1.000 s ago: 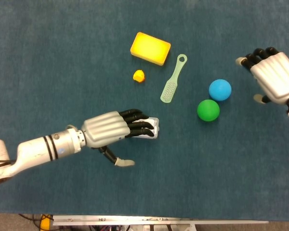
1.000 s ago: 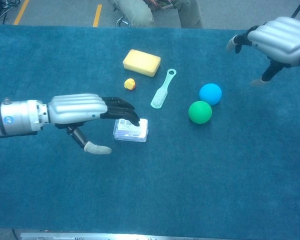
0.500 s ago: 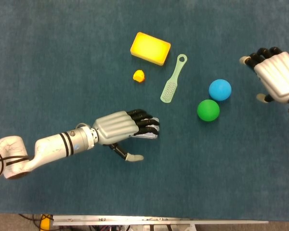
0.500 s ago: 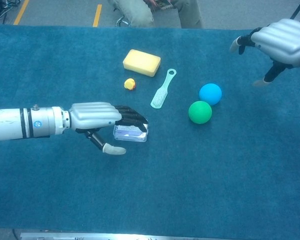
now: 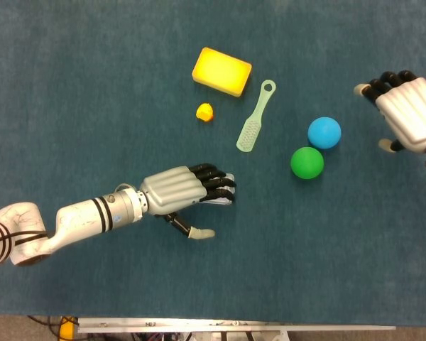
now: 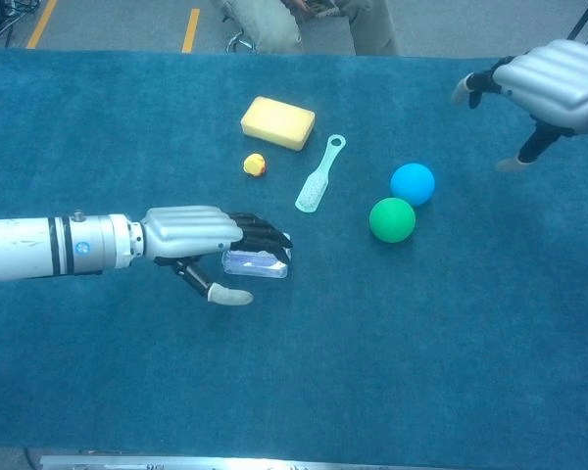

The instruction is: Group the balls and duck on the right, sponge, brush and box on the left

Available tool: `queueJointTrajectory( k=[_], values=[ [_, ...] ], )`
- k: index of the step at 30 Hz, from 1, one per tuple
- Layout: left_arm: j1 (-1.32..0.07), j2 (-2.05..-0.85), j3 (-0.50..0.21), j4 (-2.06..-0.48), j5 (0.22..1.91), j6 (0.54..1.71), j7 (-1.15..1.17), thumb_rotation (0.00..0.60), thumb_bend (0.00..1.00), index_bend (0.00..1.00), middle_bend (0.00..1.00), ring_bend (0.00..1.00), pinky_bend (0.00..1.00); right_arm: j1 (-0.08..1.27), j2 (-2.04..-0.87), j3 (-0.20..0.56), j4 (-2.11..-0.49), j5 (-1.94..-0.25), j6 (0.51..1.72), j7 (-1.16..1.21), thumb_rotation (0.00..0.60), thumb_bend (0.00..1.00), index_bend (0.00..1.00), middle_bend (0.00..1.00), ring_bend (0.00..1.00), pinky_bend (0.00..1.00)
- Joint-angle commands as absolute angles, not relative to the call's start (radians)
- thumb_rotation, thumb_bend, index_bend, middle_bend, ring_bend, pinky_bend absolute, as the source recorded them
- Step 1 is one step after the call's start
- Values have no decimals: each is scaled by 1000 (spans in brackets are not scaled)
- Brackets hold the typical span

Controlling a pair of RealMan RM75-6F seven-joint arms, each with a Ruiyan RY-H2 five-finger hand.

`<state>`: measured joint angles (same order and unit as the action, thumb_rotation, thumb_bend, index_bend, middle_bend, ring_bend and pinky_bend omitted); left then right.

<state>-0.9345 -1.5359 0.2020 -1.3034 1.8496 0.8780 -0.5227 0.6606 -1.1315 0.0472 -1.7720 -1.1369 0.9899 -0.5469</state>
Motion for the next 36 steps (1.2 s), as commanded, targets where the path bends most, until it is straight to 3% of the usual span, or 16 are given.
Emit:
queueJointTrajectory(
  k=[1, 12, 24, 36],
  values=[
    [-934, -1535, 206, -1305, 1844, 882, -515, 137, 246, 121, 85, 0, 0, 659, -1131, 47, -1772, -1137, 990, -545, 600, 36, 248, 333, 235, 288],
    [-919, -1469, 251, -1338, 1849, 913, -463, 133, 246, 160, 242, 7, 0, 655, -1130, 50, -1776, -1143, 993, -539, 600, 36, 248, 333, 235, 288],
    [-870, -1361, 294, -1340, 1783, 897, -411, 131, 246, 165, 258, 20, 0, 648, -1128, 52, -1794, -1155, 1007, -540, 600, 36, 247, 333, 236, 288],
    [-821, -1266, 234, -1394, 1699, 949, -372, 131, 246, 165, 258, 20, 0, 630, -1116, 53, -1811, -1176, 1027, -523, 600, 35, 248, 333, 235, 288]
  ],
)
